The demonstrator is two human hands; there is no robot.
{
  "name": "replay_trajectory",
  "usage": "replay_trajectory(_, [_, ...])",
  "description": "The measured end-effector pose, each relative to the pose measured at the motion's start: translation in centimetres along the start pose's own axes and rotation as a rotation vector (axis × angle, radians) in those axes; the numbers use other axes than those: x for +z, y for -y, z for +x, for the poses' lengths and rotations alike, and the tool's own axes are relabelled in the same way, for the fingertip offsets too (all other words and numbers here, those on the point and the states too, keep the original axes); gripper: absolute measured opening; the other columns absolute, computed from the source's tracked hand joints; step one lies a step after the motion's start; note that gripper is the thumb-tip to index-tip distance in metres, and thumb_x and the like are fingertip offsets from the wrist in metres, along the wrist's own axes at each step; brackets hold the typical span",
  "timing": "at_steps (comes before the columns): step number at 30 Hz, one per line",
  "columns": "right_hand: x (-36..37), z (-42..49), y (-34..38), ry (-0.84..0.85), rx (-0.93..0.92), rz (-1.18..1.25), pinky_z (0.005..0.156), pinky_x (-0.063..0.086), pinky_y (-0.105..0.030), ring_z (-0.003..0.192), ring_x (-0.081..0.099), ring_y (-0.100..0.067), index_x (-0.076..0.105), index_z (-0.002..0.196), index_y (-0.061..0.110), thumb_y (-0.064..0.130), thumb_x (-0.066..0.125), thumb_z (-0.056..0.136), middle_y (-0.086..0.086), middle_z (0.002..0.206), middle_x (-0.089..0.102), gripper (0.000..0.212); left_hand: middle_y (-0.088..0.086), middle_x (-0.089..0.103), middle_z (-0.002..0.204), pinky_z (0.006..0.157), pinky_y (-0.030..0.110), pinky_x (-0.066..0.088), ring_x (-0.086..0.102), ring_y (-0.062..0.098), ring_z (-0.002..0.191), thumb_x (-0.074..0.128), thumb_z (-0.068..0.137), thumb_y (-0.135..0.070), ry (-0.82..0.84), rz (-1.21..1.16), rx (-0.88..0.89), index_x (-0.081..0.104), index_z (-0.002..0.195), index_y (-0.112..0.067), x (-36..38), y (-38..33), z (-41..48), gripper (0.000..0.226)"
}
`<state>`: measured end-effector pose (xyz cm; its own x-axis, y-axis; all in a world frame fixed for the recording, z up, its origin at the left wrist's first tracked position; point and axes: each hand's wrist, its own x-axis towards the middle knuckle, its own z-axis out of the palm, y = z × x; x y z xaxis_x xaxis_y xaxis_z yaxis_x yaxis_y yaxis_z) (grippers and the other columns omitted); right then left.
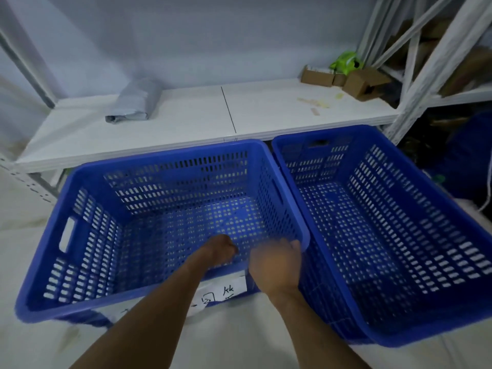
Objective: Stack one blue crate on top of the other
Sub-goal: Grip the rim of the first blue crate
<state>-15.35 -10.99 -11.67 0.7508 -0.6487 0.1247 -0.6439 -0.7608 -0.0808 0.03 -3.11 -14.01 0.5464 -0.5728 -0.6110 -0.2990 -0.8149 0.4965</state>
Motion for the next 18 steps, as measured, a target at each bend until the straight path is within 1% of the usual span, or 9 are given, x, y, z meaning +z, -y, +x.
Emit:
replay_trajectory(2, [-0.2, -0.1, 0.1, -0.003, 0.007, 0.007, 0.073, 0.038, -0.043, 0.055, 0.046, -0.025, 0.058, 0.047, 0.012, 0.030, 0.031, 0.090, -0.008, 0.052, 0.058, 0.054, 0.018, 0.073, 0.097, 0.086, 0.043, 0.056, 0.068, 0.030, 0.090, 0.059, 0.091, -0.026, -0.032, 0.002, 0.002, 0.072, 0.098, -0.002, -0.1, 0.0, -0.5, 0.028])
replay_trajectory(4, [-0.4, -0.5, 0.2, -0.010, 0.019, 0.001, 0.075, 0.040, -0.043, 0.057, 0.048, -0.026, 0.059, 0.047, 0.012, 0.032, 0.029, 0.090, -0.009, 0.053, 0.059, 0.056, 0.018, 0.073, 0.104, 0.092, 0.045, 0.055, 0.067, 0.031, 0.098, 0.058, 0.092, -0.026, -0.056, 0.027, 0.024, 0.072, 0.101, -0.002, 0.1, 0.0, -1.5, 0.029])
replay_trajectory(8, [-0.2, -1.0, 0.3, -0.014, 0.036, -0.012, 0.077, 0.040, -0.043, 0.056, 0.048, -0.026, 0.059, 0.047, 0.009, 0.034, 0.026, 0.091, -0.010, 0.052, 0.059, 0.061, 0.015, 0.069, 0.119, 0.096, 0.039, 0.050, 0.062, 0.032, 0.109, 0.051, 0.097, -0.027, -0.116, 0.075, 0.040, 0.071, 0.110, -0.004, 0.1, 0.0, -3.4, 0.033])
replay_trajectory(10, [-0.2, -1.7, 0.5, 0.013, 0.045, -0.014, 0.078, 0.040, -0.043, 0.057, 0.048, -0.025, 0.059, 0.047, 0.010, 0.036, 0.026, 0.092, -0.009, 0.052, 0.059, 0.061, 0.017, 0.067, 0.122, 0.098, 0.039, 0.049, 0.061, 0.034, 0.114, 0.050, 0.098, -0.025, -0.161, 0.064, 0.031, 0.070, 0.113, -0.002, 0.2, 0.3, -4.4, 0.034])
replay_trajectory(11, [-0.3, -2.1, 0.6, 0.021, 0.043, -0.017, 0.079, 0.040, -0.043, 0.058, 0.049, -0.026, 0.059, 0.048, 0.011, 0.037, 0.026, 0.093, -0.008, 0.052, 0.059, 0.061, 0.018, 0.069, 0.120, 0.096, 0.039, 0.050, 0.062, 0.035, 0.112, 0.050, 0.097, -0.024, -0.189, 0.055, 0.024, 0.070, 0.112, -0.001, 0.3, 0.5, -5.0, 0.034])
replay_trajectory(13, [-0.5, -2.8, 0.6, 0.050, 0.030, -0.016, 0.082, 0.039, -0.043, 0.063, 0.051, -0.025, 0.060, 0.052, 0.012, 0.040, 0.027, 0.095, -0.007, 0.057, 0.061, 0.061, 0.018, 0.071, 0.111, 0.089, 0.039, 0.052, 0.065, 0.036, 0.105, 0.050, 0.095, -0.024, -0.238, 0.060, 0.027, 0.071, 0.100, -0.002, 0.6, 1.0, -6.4, 0.030])
replay_trajectory(15, [-0.8, -2.9, 0.5, 0.093, 0.017, -0.010, 0.088, 0.037, -0.042, 0.071, 0.051, -0.024, 0.061, 0.059, 0.013, 0.042, 0.024, 0.098, -0.006, 0.066, 0.063, 0.061, 0.019, 0.070, 0.107, 0.084, 0.040, 0.051, 0.064, 0.034, 0.097, 0.051, 0.094, -0.025, -0.264, 0.068, 0.036, 0.064, 0.088, -0.008, 0.9, 1.6, -7.6, 0.022])
replay_trajectory(18, [-1.2, -2.7, 0.9, 0.160, -0.006, 0.015, 0.095, 0.036, -0.043, 0.080, 0.051, -0.025, 0.058, 0.066, 0.013, 0.042, 0.022, 0.101, -0.009, 0.081, 0.065, 0.058, 0.020, 0.068, 0.105, 0.080, 0.039, 0.050, 0.063, 0.034, 0.094, 0.052, 0.094, -0.028, -0.324, 0.104, 0.044, 0.061, 0.089, -0.007, 0.7, 2.7, -9.3, 0.024])
